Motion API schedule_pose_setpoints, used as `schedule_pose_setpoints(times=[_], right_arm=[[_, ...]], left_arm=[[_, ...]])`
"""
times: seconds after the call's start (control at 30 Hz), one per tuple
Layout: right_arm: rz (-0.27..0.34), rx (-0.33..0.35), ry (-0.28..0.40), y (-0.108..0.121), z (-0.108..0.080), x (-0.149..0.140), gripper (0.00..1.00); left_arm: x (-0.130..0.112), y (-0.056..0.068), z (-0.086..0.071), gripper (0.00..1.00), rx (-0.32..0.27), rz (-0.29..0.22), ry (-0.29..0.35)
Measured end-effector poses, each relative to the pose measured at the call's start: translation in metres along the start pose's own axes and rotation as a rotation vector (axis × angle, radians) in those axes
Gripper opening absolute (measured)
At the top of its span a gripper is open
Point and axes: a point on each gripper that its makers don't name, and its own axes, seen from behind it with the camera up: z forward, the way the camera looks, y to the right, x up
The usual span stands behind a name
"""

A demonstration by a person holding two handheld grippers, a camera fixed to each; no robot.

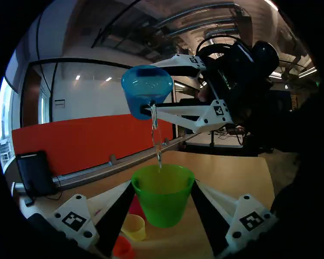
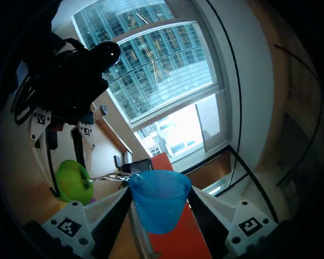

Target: Pour water

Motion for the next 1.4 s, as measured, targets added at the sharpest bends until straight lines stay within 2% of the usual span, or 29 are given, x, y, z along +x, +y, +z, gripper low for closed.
schedule_pose_setpoints(times=[1.4], right_arm=[[-0.230,-0.031,0.001,0.025,0.004,0.012,0.90]], left_arm=[[0.001,0.001,0.000,0.87,0.000,0.000,0.005]])
